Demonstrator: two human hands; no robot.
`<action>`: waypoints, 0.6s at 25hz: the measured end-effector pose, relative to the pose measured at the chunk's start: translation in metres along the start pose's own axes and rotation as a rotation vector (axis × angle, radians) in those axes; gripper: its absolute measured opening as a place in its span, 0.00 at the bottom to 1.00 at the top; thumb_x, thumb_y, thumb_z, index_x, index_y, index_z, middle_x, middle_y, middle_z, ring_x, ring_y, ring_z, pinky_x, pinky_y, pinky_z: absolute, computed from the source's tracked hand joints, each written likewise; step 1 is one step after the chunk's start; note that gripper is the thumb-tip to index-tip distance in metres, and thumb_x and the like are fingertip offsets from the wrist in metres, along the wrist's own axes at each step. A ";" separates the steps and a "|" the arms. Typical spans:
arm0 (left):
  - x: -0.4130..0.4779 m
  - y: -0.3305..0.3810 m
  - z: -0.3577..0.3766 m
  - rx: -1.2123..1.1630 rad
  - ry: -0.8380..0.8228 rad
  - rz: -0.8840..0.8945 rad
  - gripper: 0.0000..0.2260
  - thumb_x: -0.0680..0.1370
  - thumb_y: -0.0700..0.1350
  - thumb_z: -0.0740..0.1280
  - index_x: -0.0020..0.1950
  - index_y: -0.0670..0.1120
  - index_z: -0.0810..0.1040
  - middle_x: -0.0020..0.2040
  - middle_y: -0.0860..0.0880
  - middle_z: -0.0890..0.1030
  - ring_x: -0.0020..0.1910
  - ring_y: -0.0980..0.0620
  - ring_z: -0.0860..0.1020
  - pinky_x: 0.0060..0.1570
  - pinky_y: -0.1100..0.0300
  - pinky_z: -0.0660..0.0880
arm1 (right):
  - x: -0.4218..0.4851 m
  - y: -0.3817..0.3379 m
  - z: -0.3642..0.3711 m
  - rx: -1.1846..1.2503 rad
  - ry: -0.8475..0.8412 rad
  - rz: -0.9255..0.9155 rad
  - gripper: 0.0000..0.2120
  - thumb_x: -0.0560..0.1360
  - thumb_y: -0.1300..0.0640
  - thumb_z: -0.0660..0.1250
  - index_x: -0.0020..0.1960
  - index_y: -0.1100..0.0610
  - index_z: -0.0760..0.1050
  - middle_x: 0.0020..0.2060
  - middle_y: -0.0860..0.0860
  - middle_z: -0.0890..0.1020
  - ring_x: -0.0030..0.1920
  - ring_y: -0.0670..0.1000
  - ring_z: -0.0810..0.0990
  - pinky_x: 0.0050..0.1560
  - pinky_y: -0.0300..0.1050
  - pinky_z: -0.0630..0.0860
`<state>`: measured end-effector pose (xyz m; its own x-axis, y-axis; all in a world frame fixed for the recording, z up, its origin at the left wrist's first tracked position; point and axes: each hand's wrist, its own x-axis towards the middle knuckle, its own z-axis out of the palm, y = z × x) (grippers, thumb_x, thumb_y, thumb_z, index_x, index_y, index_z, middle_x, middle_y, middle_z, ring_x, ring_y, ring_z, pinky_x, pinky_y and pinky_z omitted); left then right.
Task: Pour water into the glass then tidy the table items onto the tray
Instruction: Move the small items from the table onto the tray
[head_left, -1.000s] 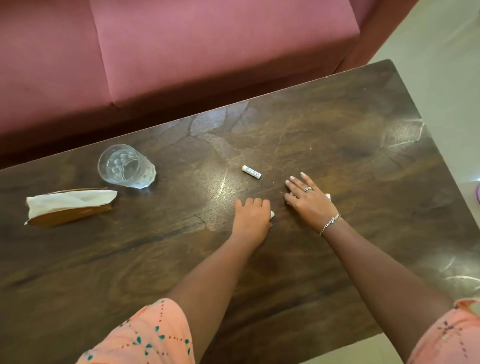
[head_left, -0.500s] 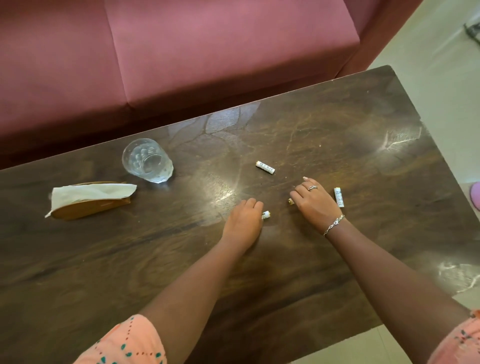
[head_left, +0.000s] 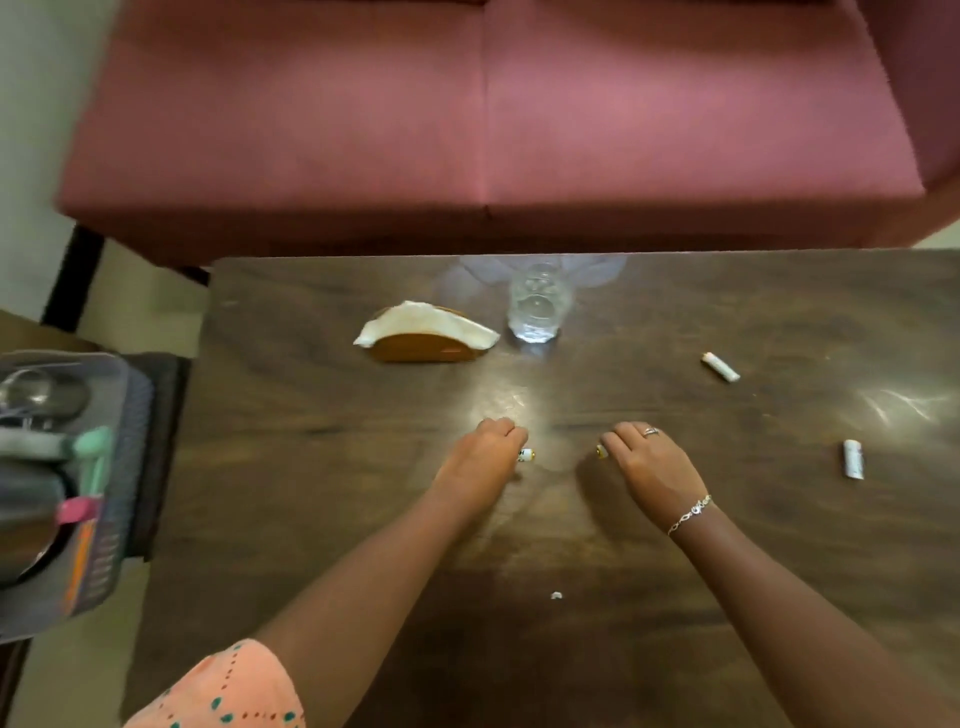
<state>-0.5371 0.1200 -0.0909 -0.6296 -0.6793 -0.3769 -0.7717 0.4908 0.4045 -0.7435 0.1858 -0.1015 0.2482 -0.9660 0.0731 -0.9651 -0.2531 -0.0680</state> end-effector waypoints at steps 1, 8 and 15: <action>-0.017 -0.020 -0.005 -0.005 0.019 -0.023 0.08 0.75 0.40 0.64 0.53 0.42 0.71 0.56 0.44 0.74 0.56 0.45 0.71 0.49 0.52 0.69 | 0.011 -0.019 -0.001 0.017 -0.005 -0.028 0.05 0.65 0.66 0.64 0.34 0.59 0.76 0.29 0.54 0.78 0.29 0.56 0.78 0.32 0.41 0.77; -0.121 -0.150 -0.035 -0.015 0.092 -0.229 0.08 0.76 0.40 0.63 0.55 0.44 0.71 0.56 0.47 0.74 0.57 0.47 0.70 0.49 0.54 0.69 | 0.091 -0.141 0.008 0.078 -0.017 -0.253 0.08 0.64 0.67 0.60 0.34 0.61 0.77 0.29 0.55 0.79 0.28 0.56 0.78 0.27 0.39 0.76; -0.203 -0.270 -0.072 0.035 0.243 -0.384 0.08 0.79 0.40 0.57 0.56 0.43 0.71 0.57 0.44 0.73 0.58 0.45 0.70 0.53 0.53 0.67 | 0.184 -0.256 0.010 0.194 -0.045 -0.365 0.11 0.56 0.69 0.75 0.36 0.60 0.78 0.33 0.55 0.81 0.31 0.56 0.80 0.30 0.40 0.76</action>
<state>-0.1943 0.0863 -0.0632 -0.2614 -0.9219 -0.2859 -0.9503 0.1938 0.2438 -0.4503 0.0720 -0.0811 0.5788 -0.8111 0.0843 -0.7803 -0.5809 -0.2317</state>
